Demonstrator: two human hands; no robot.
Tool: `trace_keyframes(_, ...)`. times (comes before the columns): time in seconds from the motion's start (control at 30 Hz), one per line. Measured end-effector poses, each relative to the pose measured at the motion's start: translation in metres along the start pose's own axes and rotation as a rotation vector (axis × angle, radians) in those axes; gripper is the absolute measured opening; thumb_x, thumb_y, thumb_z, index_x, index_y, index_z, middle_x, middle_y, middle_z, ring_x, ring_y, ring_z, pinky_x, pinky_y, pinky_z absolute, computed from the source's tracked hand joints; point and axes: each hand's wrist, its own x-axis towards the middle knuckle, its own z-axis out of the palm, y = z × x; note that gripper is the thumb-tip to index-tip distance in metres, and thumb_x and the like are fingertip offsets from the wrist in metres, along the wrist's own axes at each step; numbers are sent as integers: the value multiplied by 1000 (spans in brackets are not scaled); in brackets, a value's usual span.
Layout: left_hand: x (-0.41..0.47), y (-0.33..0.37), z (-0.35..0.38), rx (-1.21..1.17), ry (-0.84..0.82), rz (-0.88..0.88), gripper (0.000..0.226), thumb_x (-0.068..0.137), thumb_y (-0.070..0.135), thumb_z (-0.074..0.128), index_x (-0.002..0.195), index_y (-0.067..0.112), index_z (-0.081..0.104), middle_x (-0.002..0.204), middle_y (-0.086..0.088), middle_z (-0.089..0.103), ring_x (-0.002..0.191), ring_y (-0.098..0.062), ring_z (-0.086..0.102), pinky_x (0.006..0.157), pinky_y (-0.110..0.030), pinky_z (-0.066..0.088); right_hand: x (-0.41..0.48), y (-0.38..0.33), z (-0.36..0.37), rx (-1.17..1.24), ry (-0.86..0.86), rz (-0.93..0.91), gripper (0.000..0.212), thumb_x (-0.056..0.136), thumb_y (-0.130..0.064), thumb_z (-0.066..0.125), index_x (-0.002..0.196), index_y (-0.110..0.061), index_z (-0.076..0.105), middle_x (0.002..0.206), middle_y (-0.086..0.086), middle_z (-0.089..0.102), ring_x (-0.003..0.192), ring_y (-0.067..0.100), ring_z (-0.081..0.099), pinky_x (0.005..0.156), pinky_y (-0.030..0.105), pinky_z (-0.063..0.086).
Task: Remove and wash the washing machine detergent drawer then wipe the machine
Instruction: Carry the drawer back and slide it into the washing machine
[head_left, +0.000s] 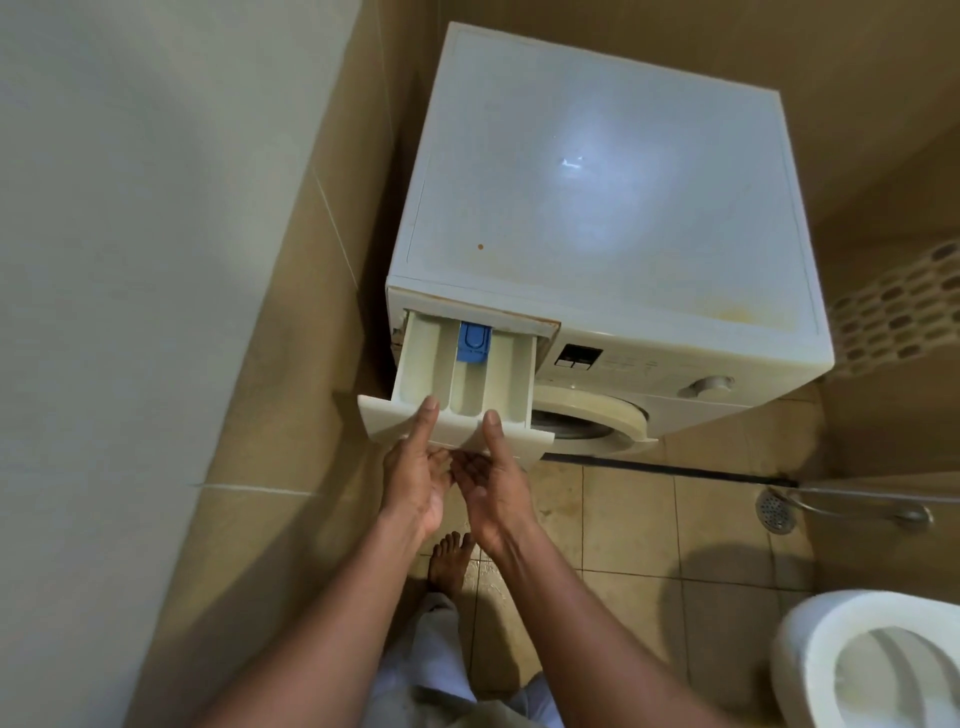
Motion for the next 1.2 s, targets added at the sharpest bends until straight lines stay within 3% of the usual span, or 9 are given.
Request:
trace_keyframes(0.23,18,11,10,11,13,20,59,77,41,80,122,9,60,118,-21,67,111,-32,67,95,-42,56,15,-7,14,16,10,-9,57,73,-33,79,112,3,59,107,24,64,101,34,66,86,36,57)
trace_keyframes(0.43,52,34,50,29,-9,32,73,72,47,81,128,6,58,117,-20,69,112,-33,68,83,-37,60,57,-42,40,-33,7,-30,56,76,-35,78,111,4,58,108,24,65,100,34,67,89,42,57)
trace_keyframes(0.63,82,52,75,34,-30,36,72,73,49,82,131,12,60,123,-17,71,113,-32,69,96,-48,57,84,-68,64,-17,32,-39,46,76,-30,82,104,2,63,99,21,68,91,32,69,89,43,57)
trace_keyframes(0.77,92,59,83,56,-26,14,56,78,49,80,121,16,63,120,-15,71,112,-32,69,93,-44,58,92,-78,74,0,51,-41,43,75,-27,83,99,4,64,92,19,68,86,31,69,89,44,57)
trace_keyframes(0.9,96,61,83,80,-40,-8,42,84,47,76,114,21,62,117,-12,69,111,-27,65,88,-40,55,95,-78,73,-40,48,-37,51,66,-33,86,96,3,64,101,23,68,103,38,66,93,47,55)
trace_keyframes(0.97,95,62,82,99,-43,-4,34,88,46,72,110,23,60,114,-8,67,108,-24,64,90,-42,53,97,-77,70,-96,65,-44,59,59,-40,87,95,2,65,104,23,68,104,38,66,92,46,55)
trace_keyframes(1.07,91,62,83,149,-29,39,44,88,49,71,120,21,63,120,-10,71,107,-26,70,94,-49,56,98,-79,63,-259,83,-50,65,58,-54,85,92,-2,66,95,15,70,90,26,69,87,37,58)
trace_keyframes(1.13,86,60,83,233,3,96,39,88,55,68,112,25,65,116,-8,73,103,-27,72,93,-52,57,95,-84,60,-494,124,-64,76,55,-72,78,90,-6,67,88,9,69,77,21,66,76,32,59)
trace_keyframes(1.2,79,52,80,416,0,171,46,83,66,67,104,25,66,108,-6,73,99,-24,71,91,-54,58,87,-92,53,-778,183,-143,79,53,-82,70,87,-11,69,86,8,72,75,23,70,74,38,61)
